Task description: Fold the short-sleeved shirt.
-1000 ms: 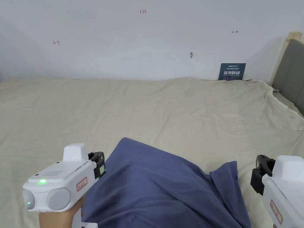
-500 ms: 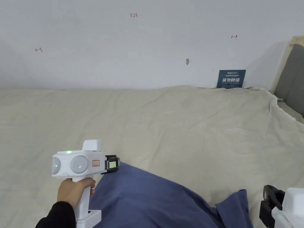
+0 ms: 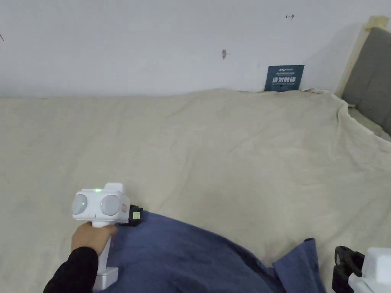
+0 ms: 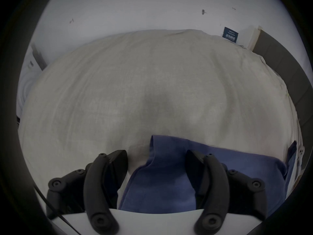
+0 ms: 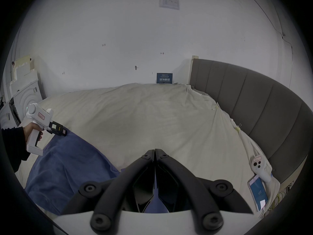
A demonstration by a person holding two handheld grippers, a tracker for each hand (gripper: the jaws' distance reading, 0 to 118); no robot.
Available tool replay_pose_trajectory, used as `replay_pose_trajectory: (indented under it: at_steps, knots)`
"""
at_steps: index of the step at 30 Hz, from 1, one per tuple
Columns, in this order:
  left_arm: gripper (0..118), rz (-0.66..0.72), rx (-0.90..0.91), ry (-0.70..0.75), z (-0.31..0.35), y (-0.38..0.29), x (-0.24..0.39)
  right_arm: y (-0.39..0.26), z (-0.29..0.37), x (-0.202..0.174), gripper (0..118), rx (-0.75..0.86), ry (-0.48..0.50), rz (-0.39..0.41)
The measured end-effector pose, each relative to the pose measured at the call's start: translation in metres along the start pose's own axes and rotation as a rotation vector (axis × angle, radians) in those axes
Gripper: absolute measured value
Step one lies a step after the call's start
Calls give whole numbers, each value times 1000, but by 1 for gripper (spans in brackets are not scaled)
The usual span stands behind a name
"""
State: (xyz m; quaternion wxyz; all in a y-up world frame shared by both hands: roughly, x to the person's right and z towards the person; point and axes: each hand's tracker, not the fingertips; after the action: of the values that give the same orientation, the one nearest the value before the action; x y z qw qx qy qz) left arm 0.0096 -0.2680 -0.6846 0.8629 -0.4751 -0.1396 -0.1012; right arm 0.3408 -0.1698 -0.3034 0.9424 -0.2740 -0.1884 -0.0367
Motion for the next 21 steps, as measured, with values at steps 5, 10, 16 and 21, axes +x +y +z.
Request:
replay_pose_trajectory:
  at_steps: [5,10,16,21]
  knots:
    - [2,-151,17,14,17,-6,15,-3,-5,5,0,-83,12,-42]
    - [0,-62,146,-73,67,-9,9,-4,-21,15,4,-216,51,-81]
    - [0,-67,182,-99,123,-17,-2,-25,-55,16,88,-384,54,-10]
    - [0,-74,206,-110,151,-28,-2,-46,-85,14,79,-488,21,75]
